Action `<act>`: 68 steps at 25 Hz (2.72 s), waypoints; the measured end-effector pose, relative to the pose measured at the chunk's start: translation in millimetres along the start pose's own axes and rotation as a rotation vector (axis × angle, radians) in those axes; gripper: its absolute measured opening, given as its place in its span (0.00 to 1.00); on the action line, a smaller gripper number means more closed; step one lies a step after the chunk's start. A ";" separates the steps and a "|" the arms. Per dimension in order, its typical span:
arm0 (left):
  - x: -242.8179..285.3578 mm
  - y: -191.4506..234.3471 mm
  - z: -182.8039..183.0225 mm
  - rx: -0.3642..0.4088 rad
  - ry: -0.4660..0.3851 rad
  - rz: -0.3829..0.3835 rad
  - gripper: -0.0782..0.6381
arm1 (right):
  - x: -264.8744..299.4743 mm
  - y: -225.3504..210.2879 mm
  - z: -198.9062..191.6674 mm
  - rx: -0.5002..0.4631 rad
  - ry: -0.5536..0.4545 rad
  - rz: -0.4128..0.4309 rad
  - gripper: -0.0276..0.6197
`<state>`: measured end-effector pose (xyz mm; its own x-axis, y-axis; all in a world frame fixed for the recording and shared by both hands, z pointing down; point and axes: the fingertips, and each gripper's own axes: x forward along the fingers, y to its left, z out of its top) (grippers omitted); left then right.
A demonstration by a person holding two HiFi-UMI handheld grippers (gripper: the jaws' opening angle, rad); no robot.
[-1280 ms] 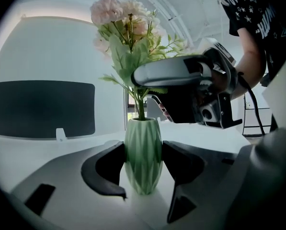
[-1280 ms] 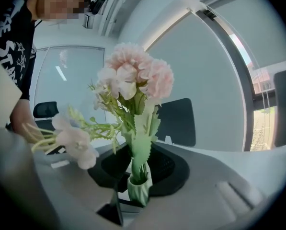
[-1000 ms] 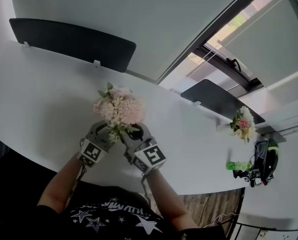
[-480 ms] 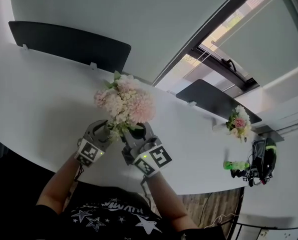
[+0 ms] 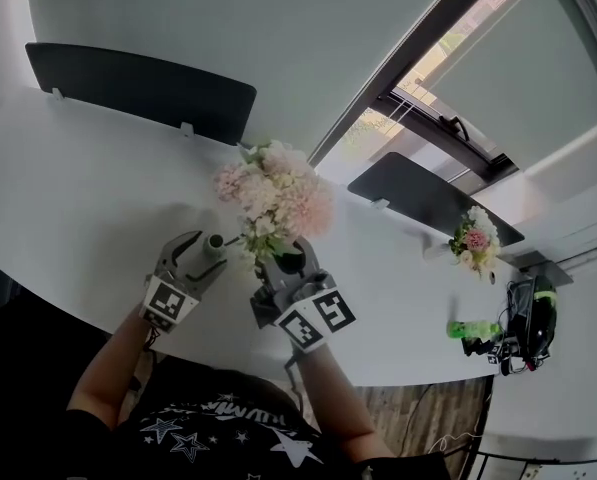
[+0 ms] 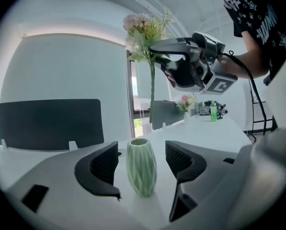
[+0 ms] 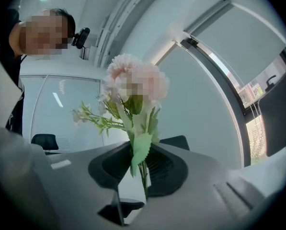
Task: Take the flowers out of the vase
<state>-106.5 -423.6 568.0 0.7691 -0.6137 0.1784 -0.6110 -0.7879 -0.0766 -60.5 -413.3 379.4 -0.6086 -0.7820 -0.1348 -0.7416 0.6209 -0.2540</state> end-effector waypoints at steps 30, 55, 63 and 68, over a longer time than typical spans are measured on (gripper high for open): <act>-69.9 -107.2 83.0 -0.133 -0.084 0.367 0.14 | -143.4 -36.9 -17.8 0.162 0.115 0.060 0.17; -175.5 -177.3 101.1 -0.177 -0.110 0.496 0.12 | -211.8 42.8 -45.3 0.137 0.200 0.131 0.16; -225.7 -233.3 107.2 -0.174 -0.129 0.484 0.12 | -273.2 79.3 -41.3 0.149 0.189 0.081 0.16; -248.2 -268.5 100.3 -0.177 -0.134 0.473 0.12 | -314.2 97.5 -44.6 0.140 0.188 0.059 0.16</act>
<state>-114.6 -64.7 445.9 0.4112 -0.9108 0.0368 -0.9110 -0.4092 0.0509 45.9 -104.6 439.7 -0.7011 -0.7126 0.0240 -0.6648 0.6411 -0.3833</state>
